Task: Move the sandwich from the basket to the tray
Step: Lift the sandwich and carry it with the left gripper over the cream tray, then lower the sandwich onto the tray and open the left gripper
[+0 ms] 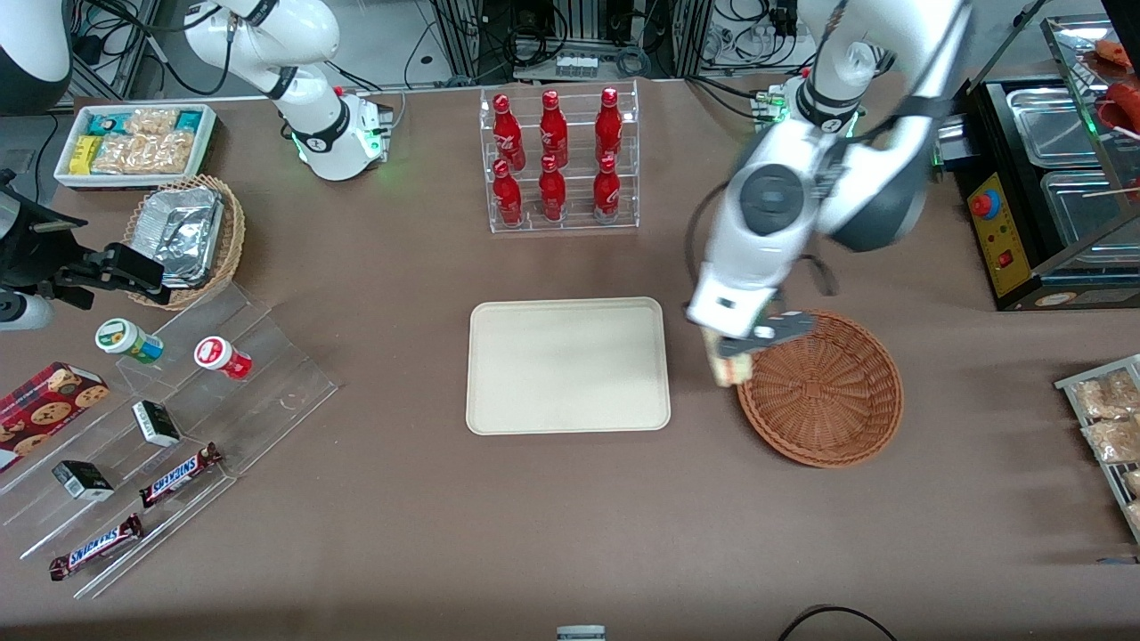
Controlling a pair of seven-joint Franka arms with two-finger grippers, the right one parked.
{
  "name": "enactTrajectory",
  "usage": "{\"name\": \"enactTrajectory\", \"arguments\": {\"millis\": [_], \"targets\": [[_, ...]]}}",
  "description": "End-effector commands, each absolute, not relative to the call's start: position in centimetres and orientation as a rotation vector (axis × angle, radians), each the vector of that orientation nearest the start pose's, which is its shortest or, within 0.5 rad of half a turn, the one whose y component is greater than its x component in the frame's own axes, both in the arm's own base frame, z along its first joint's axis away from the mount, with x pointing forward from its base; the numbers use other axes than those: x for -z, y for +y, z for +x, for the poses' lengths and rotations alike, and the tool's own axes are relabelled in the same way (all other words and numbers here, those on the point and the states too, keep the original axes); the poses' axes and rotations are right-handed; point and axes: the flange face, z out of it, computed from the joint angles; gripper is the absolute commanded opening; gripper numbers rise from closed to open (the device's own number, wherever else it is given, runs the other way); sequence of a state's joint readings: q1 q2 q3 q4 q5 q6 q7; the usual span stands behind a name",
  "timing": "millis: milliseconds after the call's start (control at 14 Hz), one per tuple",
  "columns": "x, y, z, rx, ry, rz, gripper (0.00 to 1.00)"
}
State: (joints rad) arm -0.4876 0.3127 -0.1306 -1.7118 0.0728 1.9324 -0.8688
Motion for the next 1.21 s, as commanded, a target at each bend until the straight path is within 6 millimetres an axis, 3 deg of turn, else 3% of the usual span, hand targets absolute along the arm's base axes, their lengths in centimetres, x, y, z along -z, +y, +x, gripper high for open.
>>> {"name": "enactTrajectory", "arguments": {"millis": [0,143,357,571,1143], "targets": [[-35.8,-43.3,53.1,-0.086,-0.253,-3.036,0.0],[-33.3,-47.0,53.4,-0.063,-0.19,-3.054,0.0],[-30.2,-50.9,52.8,0.026,-0.095,-3.091,0.0],[-27.2,-52.7,52.2,0.062,-0.053,-3.119,0.0],[-23.7,-55.5,50.2,0.053,-0.119,-3.12,0.0]]}}
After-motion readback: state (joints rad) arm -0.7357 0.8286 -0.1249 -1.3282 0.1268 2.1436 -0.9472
